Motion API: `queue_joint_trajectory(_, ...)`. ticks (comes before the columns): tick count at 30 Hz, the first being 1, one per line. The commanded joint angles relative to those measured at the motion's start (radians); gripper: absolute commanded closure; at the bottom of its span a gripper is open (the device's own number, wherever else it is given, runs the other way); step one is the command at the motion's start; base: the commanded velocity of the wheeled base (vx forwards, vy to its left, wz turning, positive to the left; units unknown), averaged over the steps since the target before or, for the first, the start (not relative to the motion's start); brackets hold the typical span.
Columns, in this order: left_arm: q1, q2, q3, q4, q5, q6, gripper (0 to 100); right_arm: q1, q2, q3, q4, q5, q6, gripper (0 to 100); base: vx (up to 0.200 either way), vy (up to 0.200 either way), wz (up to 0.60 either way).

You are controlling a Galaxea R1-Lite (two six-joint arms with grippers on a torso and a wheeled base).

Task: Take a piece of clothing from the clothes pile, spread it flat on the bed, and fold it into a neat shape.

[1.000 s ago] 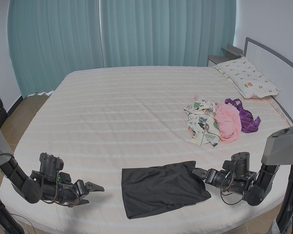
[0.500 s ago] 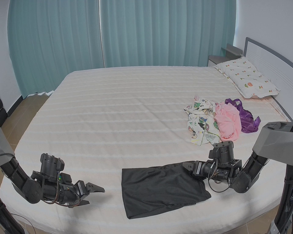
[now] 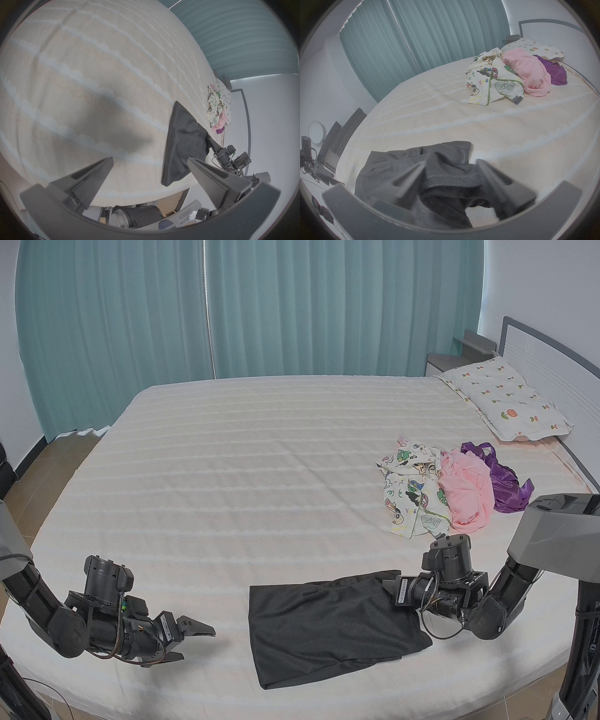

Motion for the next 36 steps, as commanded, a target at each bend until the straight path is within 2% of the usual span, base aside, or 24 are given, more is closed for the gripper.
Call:
queue_joint_trajectory(1,-0.001,0.003,0.0,-0.001,0.0,0.0,0,-0.01,0.003,-0.003,-0.002,0.003,0.003,100,0.0,0.0,0.0)
queue_joint_trajectory(5,-0.001,0.004,0.0,-0.001,0.0,0.0,0,-0.048,0.0,-0.04,-0.003,0.015,0.045,100,0.0,0.0,0.0)
queue_joint_trajectory(6,-0.001,0.004,0.0,-0.001,0.0,0.0,0,-0.065,0.002,-0.054,-0.002,0.02,0.098,100,0.0,0.0,0.0)
queue_joint_trajectory(9,-0.001,0.006,0.0,-0.001,0.0,0.001,0,-0.097,0.003,-0.06,0.004,0.045,0.158,100,0.0,0.0,0.0)
queue_joint_trajectory(11,-0.001,0.006,0.0,-0.001,0.0,0.001,0,-0.111,0.006,-0.054,0.004,0.083,0.187,100,0.0,0.0,0.0)
queue_joint_trajectory(13,-0.001,0.006,0.0,-0.001,0.0,0.001,0,-0.111,0.006,-0.054,0.004,0.083,0.187,100,0.0,0.0,0.0)
queue_joint_trajectory(14,-0.001,0.007,0.0,-0.001,0.0,0.003,0,-0.123,0.009,-0.055,0.003,0.132,0.259,100,0.0,0.0,0.0)
queue_joint_trajectory(15,-0.001,0.007,0.0,-0.001,0.0,0.003,0,-0.125,0.009,-0.058,0.003,0.155,0.296,100,0.0,0.0,0.0)
queue_joint_trajectory(16,-0.001,0.007,0.0,-0.001,0.0,0.003,0,-0.125,0.009,-0.058,0.003,0.155,0.296,100,0.0,0.0,0.0)
queue_joint_trajectory(17,-0.004,0.007,0.0,-0.001,0.0,0.001,0,-0.125,0.009,-0.058,0.001,0.206,0.365,100,0.0,0.0,0.0)
queue_joint_trajectory(18,-0.008,0.007,0.0,-0.001,0.0,0.001,0,-0.126,0.012,-0.058,0.003,0.229,0.391,100,0.0,0.0,0.0)
queue_joint_trajectory(24,-0.014,0.012,0.0,-0.001,0.0,0.001,0,-0.168,0.026,-0.06,0.009,0.252,0.41,100,0.0,0.0,0.0)
queue_joint_trajectory(25,-0.014,0.017,0.0,-0.001,0.0,0.003,0,-0.172,0.029,-0.06,0.009,0.252,0.411,0,0.0,0.0,0.0)
queue_joint_trajectory(32,-0.016,0.024,-0.002,-0.001,0.0,0.001,0,-0.203,0.003,-0.041,0.0,0.249,0.416,0,0.0,0.0,0.0)
queue_joint_trajectory(36,-0.016,0.027,-0.002,-0.001,0.0,0.0,0,-0.198,-0.061,0.045,-0.007,0.255,0.416,0,0.0,0.0,0.0)
